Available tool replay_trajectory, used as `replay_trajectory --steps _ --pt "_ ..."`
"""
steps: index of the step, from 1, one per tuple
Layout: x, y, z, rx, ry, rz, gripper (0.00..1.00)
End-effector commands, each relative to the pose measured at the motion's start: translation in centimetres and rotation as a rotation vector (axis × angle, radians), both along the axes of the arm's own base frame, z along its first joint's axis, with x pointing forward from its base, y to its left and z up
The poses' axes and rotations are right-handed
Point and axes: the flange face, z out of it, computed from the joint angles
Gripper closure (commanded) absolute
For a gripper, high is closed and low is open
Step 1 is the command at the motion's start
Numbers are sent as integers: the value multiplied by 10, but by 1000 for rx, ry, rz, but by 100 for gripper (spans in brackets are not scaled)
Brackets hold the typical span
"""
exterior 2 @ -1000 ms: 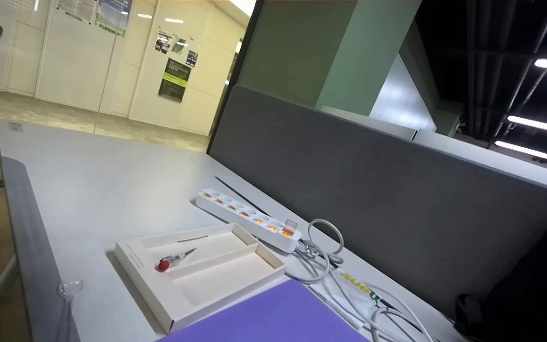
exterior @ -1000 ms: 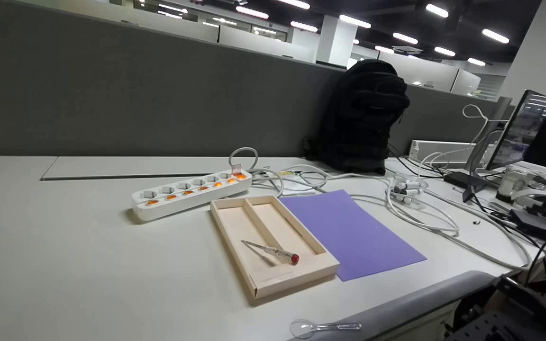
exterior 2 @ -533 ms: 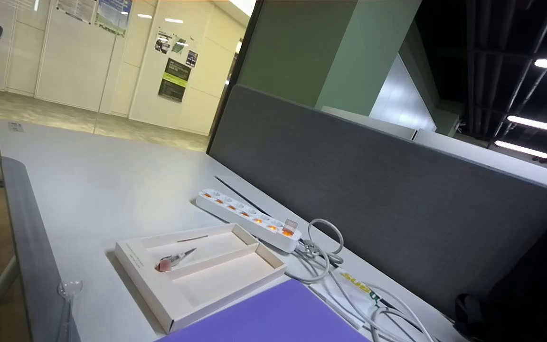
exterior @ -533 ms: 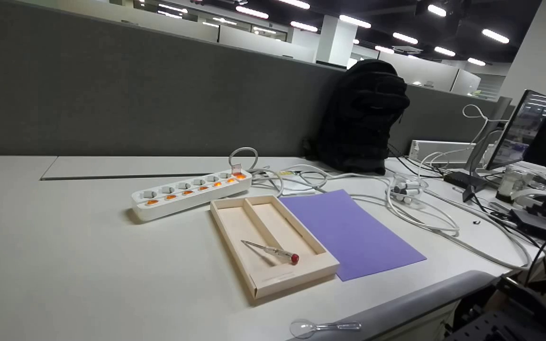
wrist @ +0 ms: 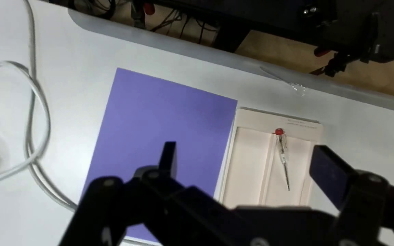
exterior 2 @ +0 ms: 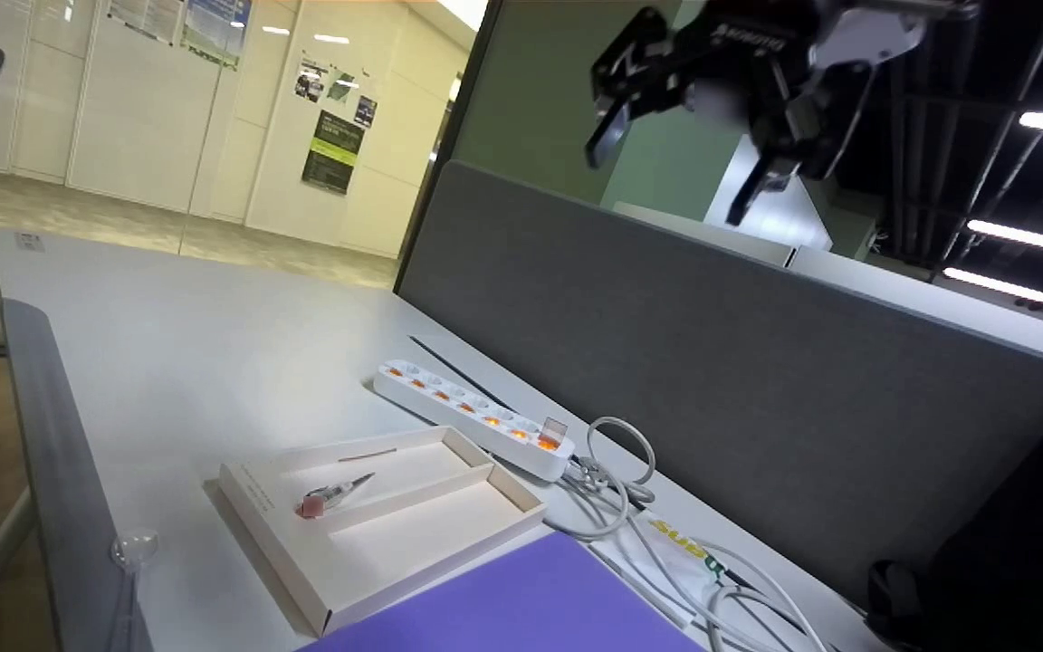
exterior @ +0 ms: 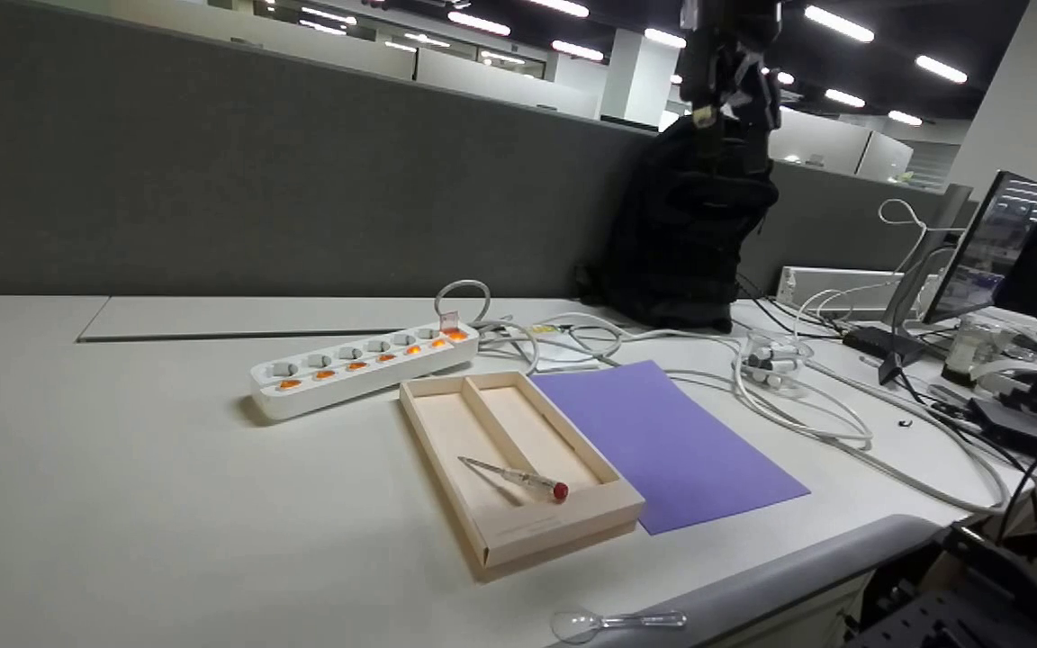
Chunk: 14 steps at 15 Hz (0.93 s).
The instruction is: Remove the screwdriver from the tray and put it on the purple placemat
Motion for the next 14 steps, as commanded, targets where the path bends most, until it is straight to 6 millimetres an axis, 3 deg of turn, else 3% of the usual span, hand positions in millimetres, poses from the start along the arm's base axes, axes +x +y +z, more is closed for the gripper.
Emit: replay_trajectory --steps 1,6,9,11,12,14 --pt "-18 44 -36 -1 -66 104 0" --pt "-47 93 -75 64 -165 209 0" --pt "-76 115 -96 109 -158 234 0" --pt "-88 124 -108 113 -139 225 0" --pt "-72 120 -105 108 -124 232 0" --pt "-83 124 -112 110 -117 241 0"
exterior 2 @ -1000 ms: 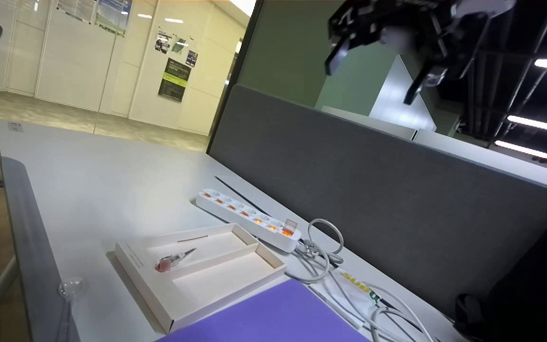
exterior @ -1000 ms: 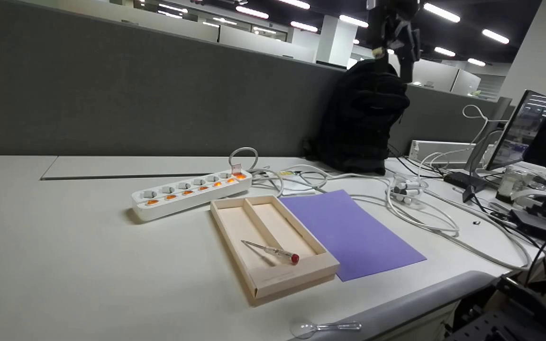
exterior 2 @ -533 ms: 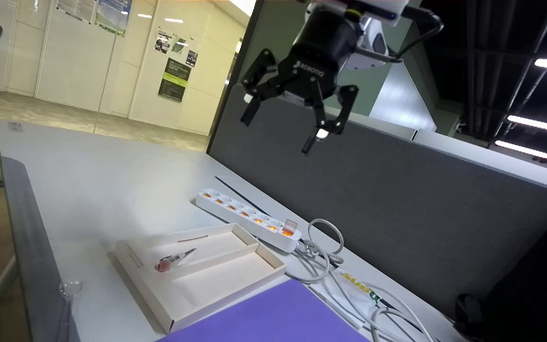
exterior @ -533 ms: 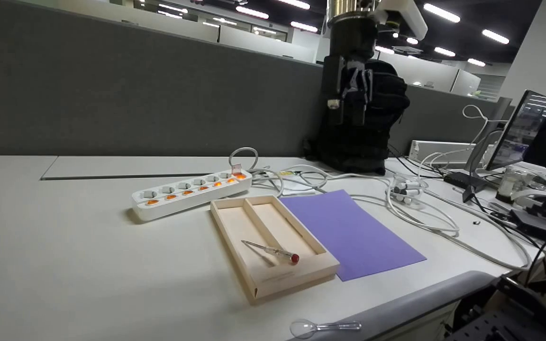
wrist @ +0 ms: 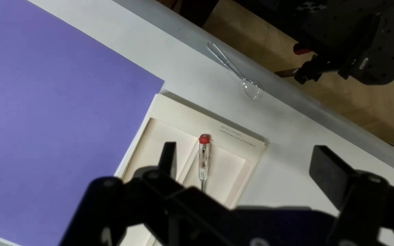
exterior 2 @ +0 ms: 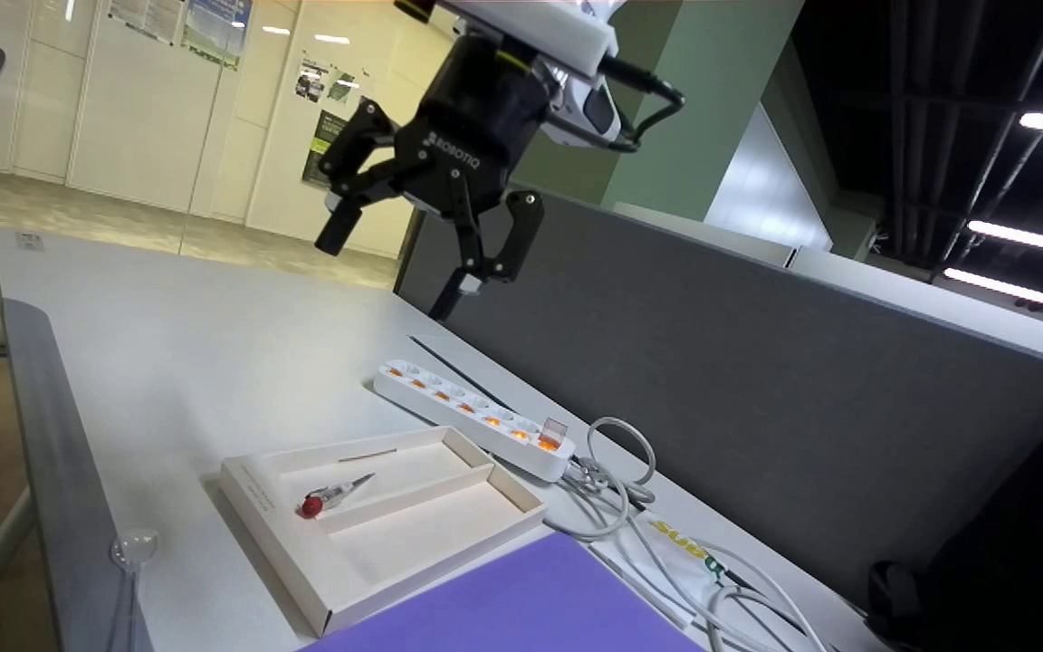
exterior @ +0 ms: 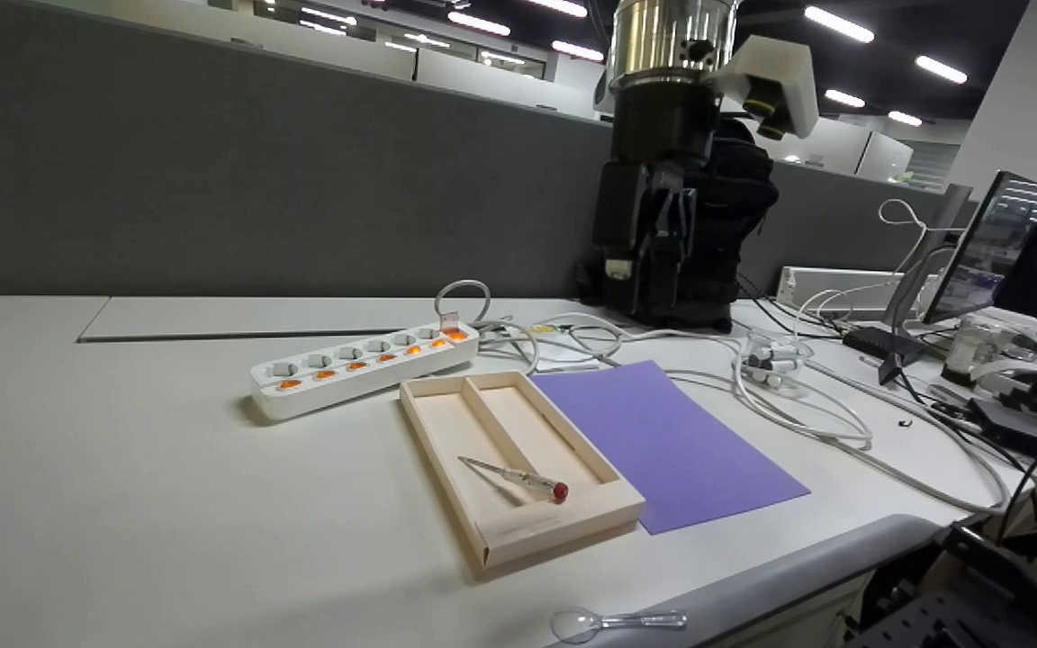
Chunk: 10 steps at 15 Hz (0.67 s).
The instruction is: Remove the screwdriver from the tray and put it on the purple placemat
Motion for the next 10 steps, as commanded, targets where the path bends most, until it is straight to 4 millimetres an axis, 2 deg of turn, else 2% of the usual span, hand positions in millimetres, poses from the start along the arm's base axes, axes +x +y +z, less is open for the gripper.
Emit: replay_trajectory --steps 1,5,10 --pt "-1 0 0 0 0 0 0" --pt "-1 2 -2 6 -6 4 0" --pt "0 30 -35 -24 -24 70 0"
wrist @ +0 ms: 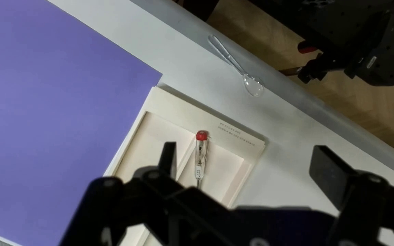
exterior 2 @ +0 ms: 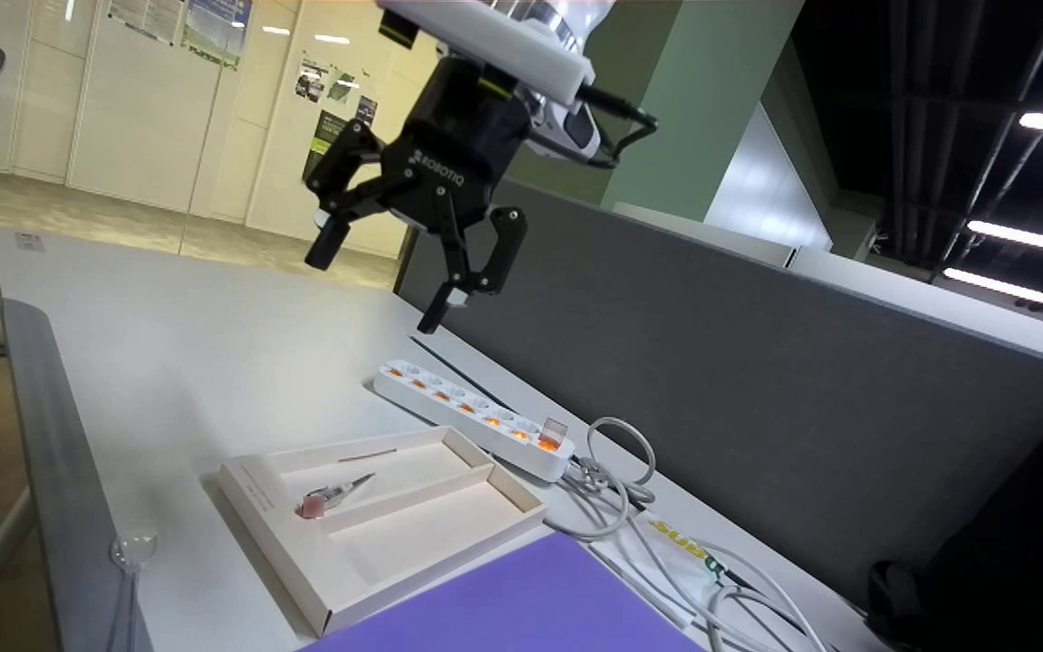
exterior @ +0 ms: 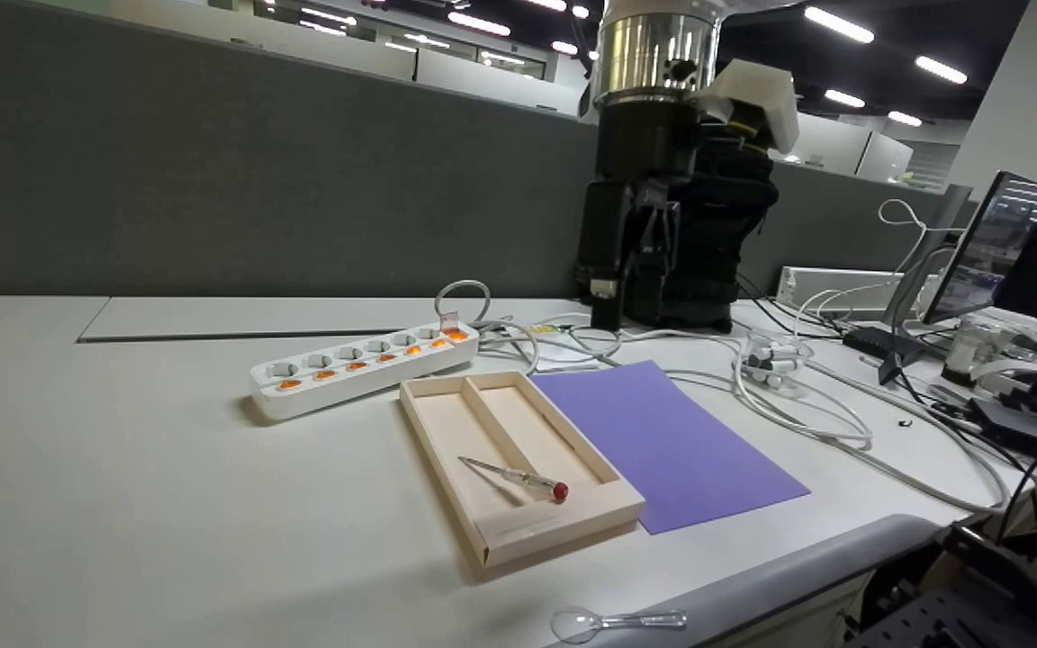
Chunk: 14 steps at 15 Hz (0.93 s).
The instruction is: Remove the screwdriver from the tray and put it on the purple placemat
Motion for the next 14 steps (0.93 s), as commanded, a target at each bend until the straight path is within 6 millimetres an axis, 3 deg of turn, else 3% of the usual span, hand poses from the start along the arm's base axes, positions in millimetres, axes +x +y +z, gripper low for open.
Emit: replay_trajectory --steps 1,7,14 --pt "-1 24 -29 -25 -21 48 0" --pt "-3 55 -88 -72 -114 155 0" --pt "-6 48 -134 -81 -93 158 0"
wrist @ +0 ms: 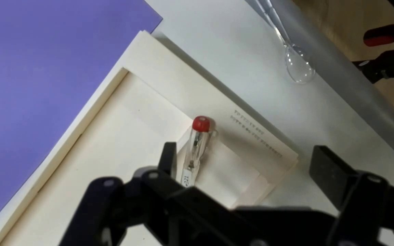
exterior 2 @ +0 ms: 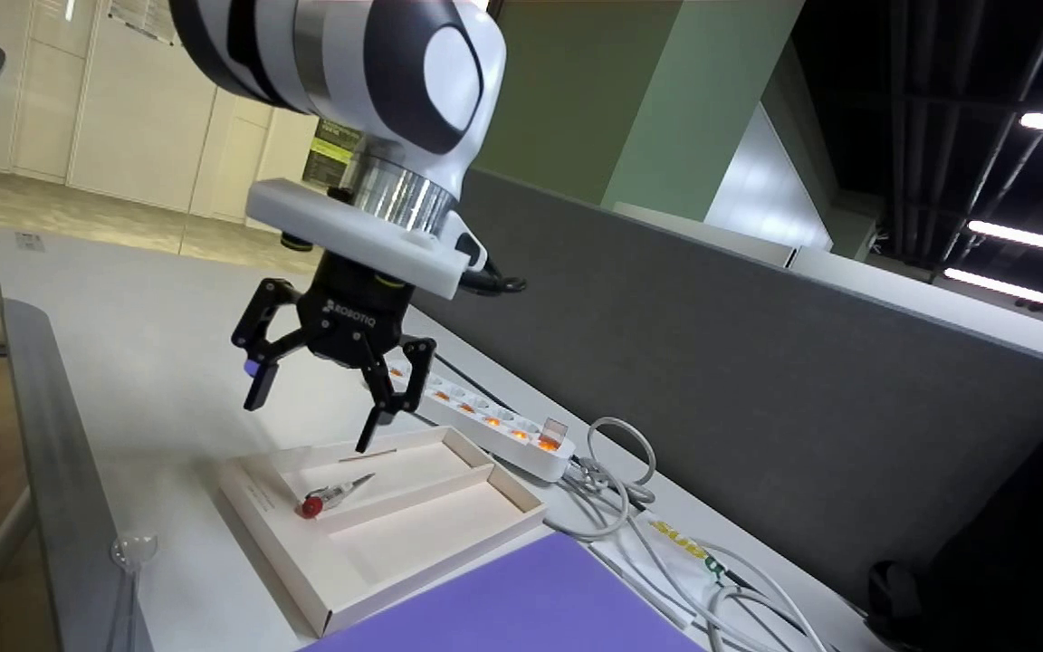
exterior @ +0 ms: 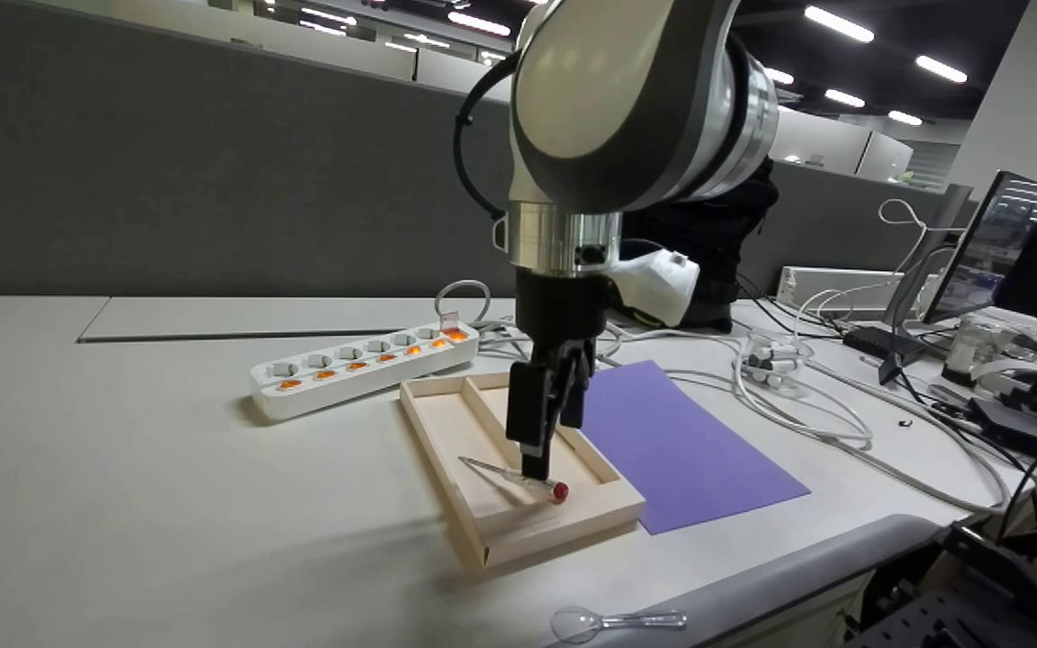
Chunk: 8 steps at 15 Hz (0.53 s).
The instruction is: Remove the screwdriver from the tray and put it on the purple placemat
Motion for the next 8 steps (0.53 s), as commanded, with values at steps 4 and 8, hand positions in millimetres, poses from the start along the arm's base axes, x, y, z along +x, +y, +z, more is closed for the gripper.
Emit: replay_trajectory --steps 4,8 --pt "-5 -14 -27 -40 25 -47 0" --pt "-6 -18 -38 -31 5 -66 0"
